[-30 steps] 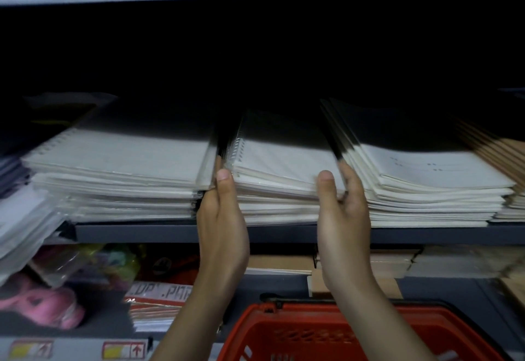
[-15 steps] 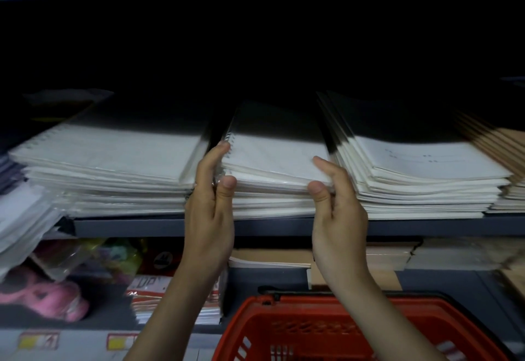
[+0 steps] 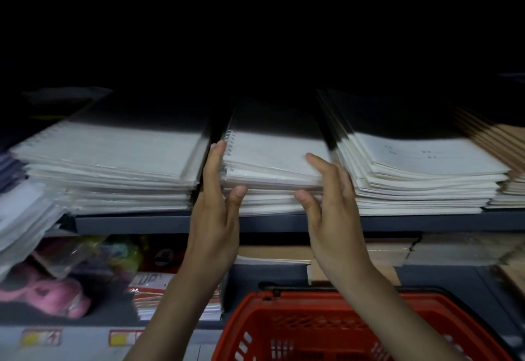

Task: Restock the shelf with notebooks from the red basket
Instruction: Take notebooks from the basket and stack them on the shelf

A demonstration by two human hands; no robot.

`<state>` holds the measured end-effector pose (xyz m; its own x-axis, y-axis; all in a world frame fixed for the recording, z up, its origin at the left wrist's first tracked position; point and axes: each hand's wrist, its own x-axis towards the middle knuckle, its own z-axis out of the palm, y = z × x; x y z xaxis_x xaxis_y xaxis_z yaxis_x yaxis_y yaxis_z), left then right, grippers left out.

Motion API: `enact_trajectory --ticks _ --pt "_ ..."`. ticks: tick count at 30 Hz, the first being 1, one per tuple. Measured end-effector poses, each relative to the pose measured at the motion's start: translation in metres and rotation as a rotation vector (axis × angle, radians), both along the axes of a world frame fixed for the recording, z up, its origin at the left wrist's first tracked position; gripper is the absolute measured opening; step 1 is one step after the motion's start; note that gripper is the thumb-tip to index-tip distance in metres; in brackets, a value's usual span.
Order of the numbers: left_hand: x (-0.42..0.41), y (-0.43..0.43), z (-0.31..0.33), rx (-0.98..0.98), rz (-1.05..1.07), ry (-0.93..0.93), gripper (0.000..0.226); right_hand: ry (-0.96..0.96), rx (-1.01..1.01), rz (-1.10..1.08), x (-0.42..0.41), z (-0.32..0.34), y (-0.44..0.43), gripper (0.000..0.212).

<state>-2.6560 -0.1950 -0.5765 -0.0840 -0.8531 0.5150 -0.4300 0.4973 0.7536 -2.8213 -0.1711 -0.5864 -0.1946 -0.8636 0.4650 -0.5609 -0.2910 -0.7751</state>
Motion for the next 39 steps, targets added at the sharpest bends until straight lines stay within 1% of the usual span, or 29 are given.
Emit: enact_trajectory --ticks 2,5,8,11,13,15,17,24,27,29,32,33,35,36,37,38,39 --pt "0.002 -0.001 -0.002 0.013 0.011 -0.020 0.060 0.010 -0.025 -0.029 0.001 0.000 -0.001 0.051" --pt "0.003 -0.001 0.000 0.035 0.026 -0.033 0.061 0.005 -0.031 -0.054 0.003 0.000 -0.003 0.049" --pt "0.002 0.001 0.003 0.022 0.010 -0.042 0.061 -0.010 -0.025 -0.032 0.004 0.001 -0.002 0.046" --pt "0.006 0.002 0.005 0.035 -0.030 -0.021 0.063 -0.041 -0.017 -0.001 0.003 0.004 0.001 0.050" --pt "0.011 0.002 0.005 0.090 -0.120 -0.020 0.077 -0.044 0.001 0.016 0.001 0.005 0.003 0.059" --pt "0.018 0.002 0.005 0.150 -0.197 -0.054 0.098 -0.025 0.041 0.034 -0.002 0.004 0.005 0.073" --pt "0.023 0.001 0.008 0.171 -0.197 -0.078 0.108 0.016 0.070 0.033 -0.003 0.005 0.007 0.078" --pt "0.025 -0.003 0.010 0.079 -0.083 -0.138 0.103 0.055 0.014 -0.028 0.002 0.004 0.002 0.071" --pt "0.025 -0.005 0.008 0.059 -0.037 -0.152 0.103 0.046 0.026 -0.046 0.003 0.004 0.001 0.068" --pt "0.024 -0.006 0.008 0.054 -0.036 -0.155 0.104 0.041 0.050 -0.046 0.004 0.005 0.001 0.070" --pt "0.019 0.001 0.010 0.069 -0.076 -0.179 0.106 0.043 0.100 -0.036 0.007 0.015 0.008 0.077" --pt "0.019 0.006 0.010 0.069 -0.064 -0.215 0.105 0.024 0.120 -0.031 0.010 0.021 0.014 0.080" --pt "0.022 0.018 0.012 0.021 0.033 -0.330 0.096 -0.069 0.169 -0.066 0.019 0.033 0.032 0.082" --pt "0.027 0.022 0.014 -0.056 0.110 -0.370 0.084 -0.119 0.180 -0.103 0.026 0.036 0.044 0.081" --pt "0.034 0.025 0.017 -0.177 0.181 -0.391 0.065 -0.157 0.163 -0.142 0.036 0.037 0.056 0.077" --pt "0.043 0.028 0.021 -0.305 0.238 -0.372 0.044 -0.186 0.109 -0.174 0.048 0.037 0.068 0.069" --pt "0.053 0.029 0.025 -0.416 0.296 -0.292 0.030 -0.209 0.036 -0.185 0.061 0.038 0.076 0.058"
